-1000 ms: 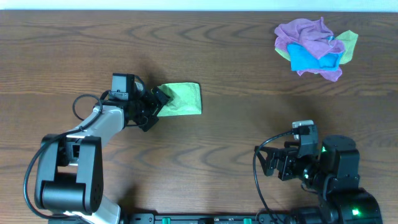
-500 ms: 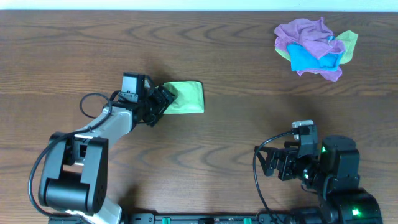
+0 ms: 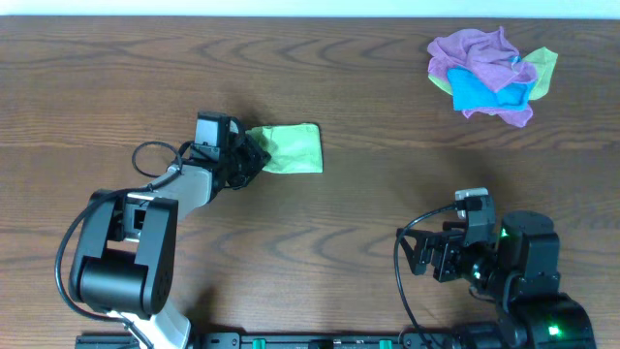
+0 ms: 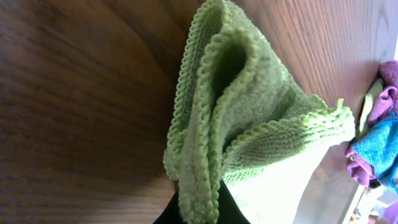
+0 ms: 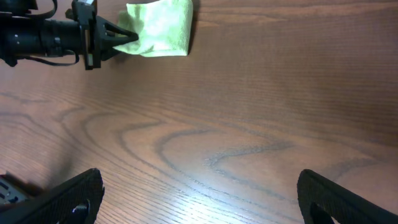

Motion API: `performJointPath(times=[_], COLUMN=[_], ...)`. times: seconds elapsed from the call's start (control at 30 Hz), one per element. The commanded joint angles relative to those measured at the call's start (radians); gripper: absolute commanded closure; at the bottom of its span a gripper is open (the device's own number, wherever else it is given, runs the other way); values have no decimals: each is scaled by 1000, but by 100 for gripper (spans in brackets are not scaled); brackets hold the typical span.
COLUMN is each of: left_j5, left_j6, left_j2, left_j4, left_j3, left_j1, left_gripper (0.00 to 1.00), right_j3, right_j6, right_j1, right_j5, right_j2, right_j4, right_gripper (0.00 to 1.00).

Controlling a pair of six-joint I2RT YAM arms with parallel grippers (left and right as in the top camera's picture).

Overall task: Fold the cloth
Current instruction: 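Lift the folded green towel with the left gripper and carry it toward the far edge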

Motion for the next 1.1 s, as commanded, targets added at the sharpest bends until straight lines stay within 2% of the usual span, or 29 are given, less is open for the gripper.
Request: performJointPath(times=[0.0,0.23,0.37,0.5,0.93,1.07], left_j5=[63,93,33,-8,89,89], left_j6=[24,41,96,129,128,135], left_j2=[9,9,10,35,370,423], left_j4=[-2,-83,-178,-194,-222,-251], left_j3=[69,304,444,531,898,930], left_j1=[21,91,150,208,280,301], left_gripper=[94,94,94,94,94,94], right_j3=[-5,-5,-5,-5,-5,-5], right_j6=[11,11,11,11,11,11], right_j1=[-7,-7,-7,-7,-7,-7], right_j5=[-11,-11,-11,-11,-11,-11], right_j2=[-5,-5,-5,-5,-5,-5], right_j4=[-1,-1,-2,-2,-2,-2], right_gripper=[1,1,1,1,1,1])
